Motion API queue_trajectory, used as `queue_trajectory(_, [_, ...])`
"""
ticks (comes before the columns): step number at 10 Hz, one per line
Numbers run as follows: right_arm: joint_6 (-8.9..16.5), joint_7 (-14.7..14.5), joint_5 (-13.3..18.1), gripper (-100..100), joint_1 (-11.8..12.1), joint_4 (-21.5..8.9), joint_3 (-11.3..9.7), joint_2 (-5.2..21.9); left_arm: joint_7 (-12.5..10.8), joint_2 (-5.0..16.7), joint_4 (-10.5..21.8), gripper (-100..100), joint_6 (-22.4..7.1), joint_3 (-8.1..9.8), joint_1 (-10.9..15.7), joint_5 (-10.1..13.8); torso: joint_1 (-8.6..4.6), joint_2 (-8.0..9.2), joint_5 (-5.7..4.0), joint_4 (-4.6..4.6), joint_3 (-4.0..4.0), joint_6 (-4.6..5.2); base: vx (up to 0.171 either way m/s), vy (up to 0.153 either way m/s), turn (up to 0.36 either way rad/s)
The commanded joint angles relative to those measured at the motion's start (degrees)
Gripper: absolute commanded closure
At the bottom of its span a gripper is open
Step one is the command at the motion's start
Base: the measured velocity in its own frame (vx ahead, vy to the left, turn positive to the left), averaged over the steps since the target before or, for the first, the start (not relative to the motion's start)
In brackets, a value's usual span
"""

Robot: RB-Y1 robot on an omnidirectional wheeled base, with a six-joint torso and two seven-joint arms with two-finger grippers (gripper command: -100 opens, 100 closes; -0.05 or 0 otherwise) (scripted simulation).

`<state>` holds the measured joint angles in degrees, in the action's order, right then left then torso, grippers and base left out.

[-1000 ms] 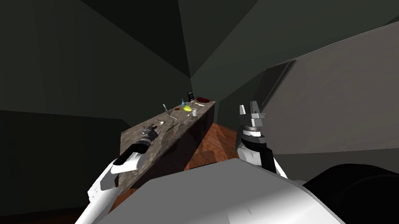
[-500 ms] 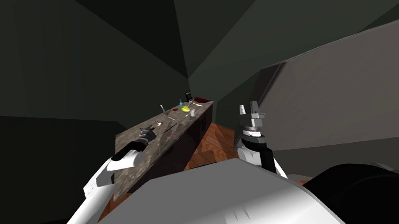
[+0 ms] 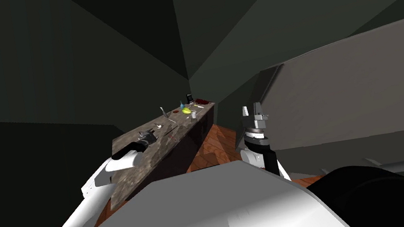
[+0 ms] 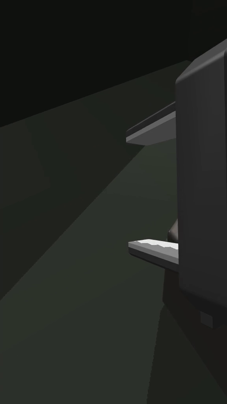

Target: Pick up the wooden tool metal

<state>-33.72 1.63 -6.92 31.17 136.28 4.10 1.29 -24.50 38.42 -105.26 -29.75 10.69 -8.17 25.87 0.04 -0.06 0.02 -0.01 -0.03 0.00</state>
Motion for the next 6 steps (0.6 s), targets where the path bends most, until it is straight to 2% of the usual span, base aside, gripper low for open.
queue_trajectory(1, [0.00,0.00,0.00,0,0.00,0.00,0.00,0.00,-0.79,0.88,0.82,-100,-2.86,0.36,0.54,0.85,0.00,0.00,0.00,0.00,0.00,0.00,0.009,0.006,-0.079])
queue_trajectory(2, [0.00,0.00,0.00,0,0.01,0.00,0.00,0.00,-0.79,0.88,0.82,-100,-3.23,0.36,0.54,0.85,0.01,-0.01,0.01,0.00,0.00,-0.04,0.005,0.003,0.016])
queue_trajectory(3, [0.00,0.00,0.00,0,0.01,0.00,0.00,0.00,-2.21,2.11,2.34,-100,-5.43,1.02,1.54,2.15,0.00,0.01,0.00,0.00,0.01,-0.05,0.012,-0.001,-0.124])
queue_trajectory(4, [0.00,0.00,0.00,0,0.00,0.00,0.00,0.00,-2.21,2.11,2.34,-100,-7.13,1.02,1.54,2.15,-0.01,-0.02,0.00,0.00,-0.01,0.00,0.014,0.005,-0.072])
queue_trajectory(5, [0.00,0.00,0.00,0,0.01,0.00,0.00,0.00,-3.63,3.25,3.86,-100,-8.85,1.68,2.49,3.43,0.00,-0.02,0.00,-0.01,-0.01,-0.04,0.020,0.005,-0.136])
queue_trajectory(6, [0.00,0.00,0.00,0,0.00,0.00,0.00,0.00,-3.63,3.25,3.86,-100,-10.40,1.68,2.49,3.43,0.02,-0.05,0.00,-0.01,-0.03,-0.01,0.023,0.010,-0.065])
